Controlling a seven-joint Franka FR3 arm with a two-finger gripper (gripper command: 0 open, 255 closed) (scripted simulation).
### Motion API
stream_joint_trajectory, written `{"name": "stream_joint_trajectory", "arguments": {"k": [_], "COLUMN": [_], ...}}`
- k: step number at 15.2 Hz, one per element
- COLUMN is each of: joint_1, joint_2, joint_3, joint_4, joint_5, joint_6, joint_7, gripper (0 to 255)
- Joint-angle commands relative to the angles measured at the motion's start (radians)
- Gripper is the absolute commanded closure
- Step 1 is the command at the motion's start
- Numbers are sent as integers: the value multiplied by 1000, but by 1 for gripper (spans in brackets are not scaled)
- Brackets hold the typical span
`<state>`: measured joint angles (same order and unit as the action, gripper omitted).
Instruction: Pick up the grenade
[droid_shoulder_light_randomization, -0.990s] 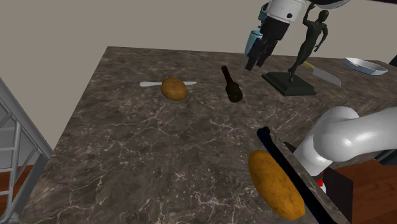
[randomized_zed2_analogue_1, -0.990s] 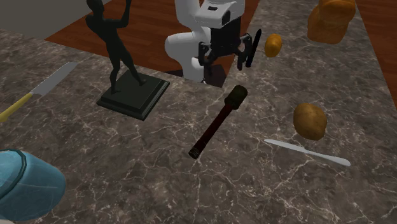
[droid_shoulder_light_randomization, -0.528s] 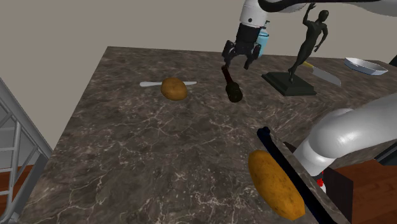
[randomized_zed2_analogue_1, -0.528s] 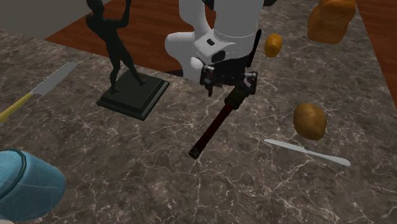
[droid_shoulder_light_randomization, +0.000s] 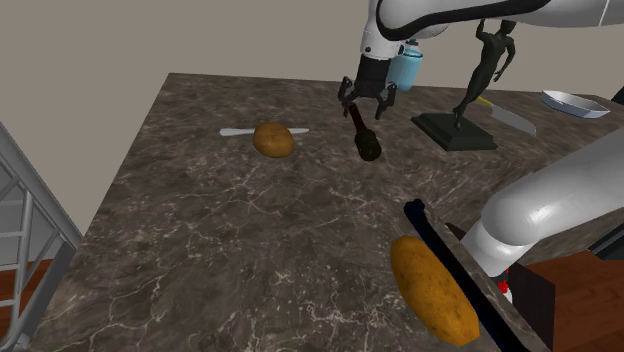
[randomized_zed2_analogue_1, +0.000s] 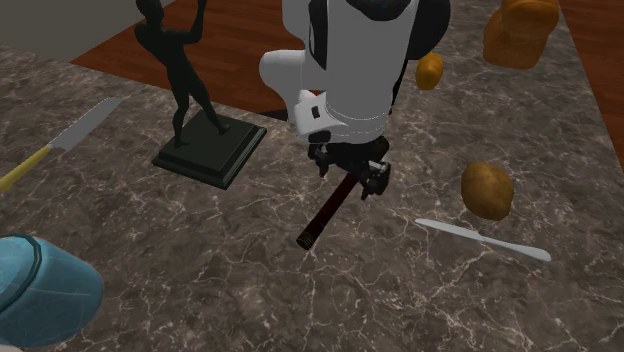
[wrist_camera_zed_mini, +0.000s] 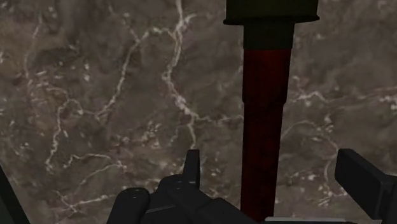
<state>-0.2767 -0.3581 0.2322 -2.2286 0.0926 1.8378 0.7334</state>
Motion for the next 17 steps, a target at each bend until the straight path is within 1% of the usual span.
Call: {"name": "stream_joint_trajectory", "arguments": {"k": [1,4,5,14,17], "joint_1": [0,0,0,0,-1], "joint_2": [6,10,7,10,3], "joint_3": [2,4,3,4,1], "joint_4": [-21,-39,-40,-39,-4], "joint_5": [0,0,1,0,0], "joint_6": [27,49,48,49,8], "joint_7": [3,3,2,3,3], "gripper": [0,0,255,255,255]}}
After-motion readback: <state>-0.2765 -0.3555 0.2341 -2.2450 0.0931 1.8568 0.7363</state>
